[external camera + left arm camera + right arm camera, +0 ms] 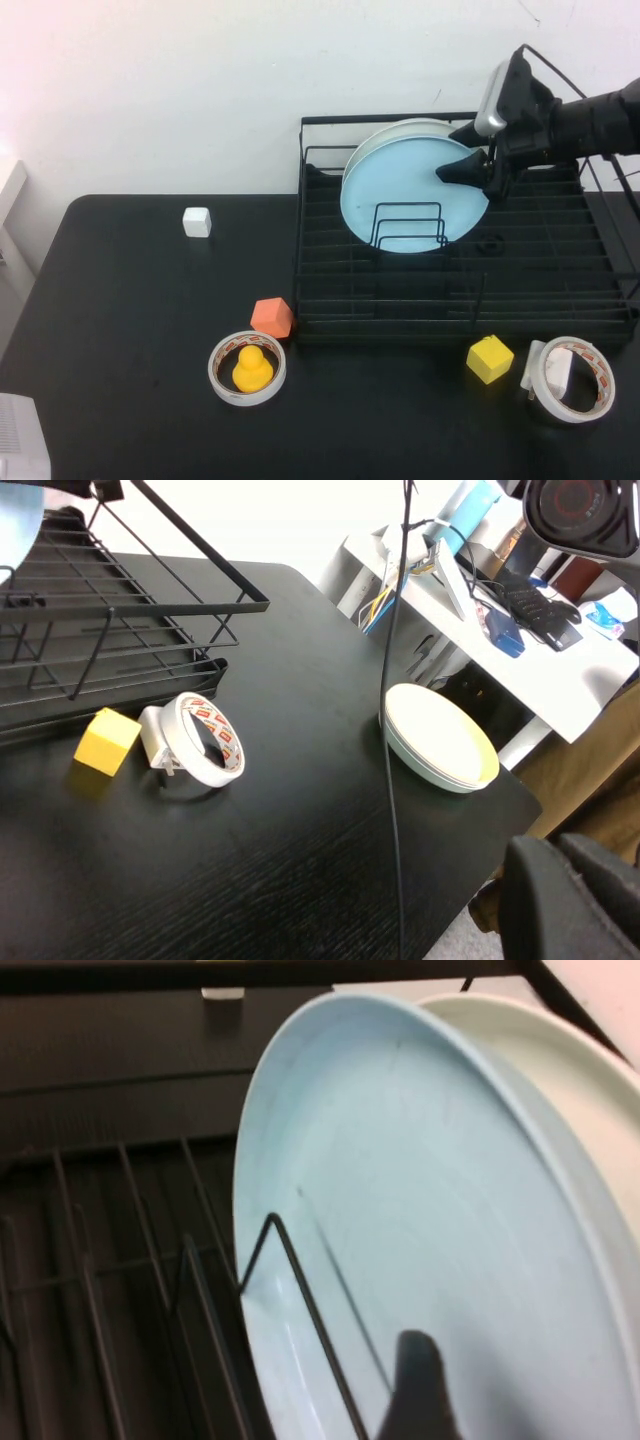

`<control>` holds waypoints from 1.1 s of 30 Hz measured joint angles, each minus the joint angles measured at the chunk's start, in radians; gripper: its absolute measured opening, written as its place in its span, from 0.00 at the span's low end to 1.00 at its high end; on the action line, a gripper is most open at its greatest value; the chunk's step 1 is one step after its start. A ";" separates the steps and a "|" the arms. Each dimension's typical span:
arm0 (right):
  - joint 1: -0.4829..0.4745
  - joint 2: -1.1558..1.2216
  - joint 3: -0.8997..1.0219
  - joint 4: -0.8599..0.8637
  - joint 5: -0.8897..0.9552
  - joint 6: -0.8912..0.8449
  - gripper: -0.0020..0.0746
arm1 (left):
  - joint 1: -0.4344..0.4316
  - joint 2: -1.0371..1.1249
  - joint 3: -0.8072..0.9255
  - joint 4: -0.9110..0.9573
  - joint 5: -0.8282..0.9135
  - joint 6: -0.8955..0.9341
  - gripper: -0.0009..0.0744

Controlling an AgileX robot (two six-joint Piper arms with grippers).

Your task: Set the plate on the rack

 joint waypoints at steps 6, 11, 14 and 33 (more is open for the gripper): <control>-0.014 -0.048 0.000 -0.002 0.023 0.125 0.67 | 0.000 0.000 0.000 0.000 -0.018 0.002 0.01; -0.066 -0.172 0.000 -0.002 0.089 0.245 0.66 | 0.000 0.000 0.000 -0.004 -0.164 0.029 0.01; -0.102 -0.259 0.000 -0.002 0.168 0.325 0.56 | 0.000 0.000 0.000 -0.013 -0.300 0.064 0.01; -0.188 -0.954 0.356 -0.055 0.404 0.447 0.04 | 0.000 0.000 0.067 -0.042 -0.616 0.239 0.01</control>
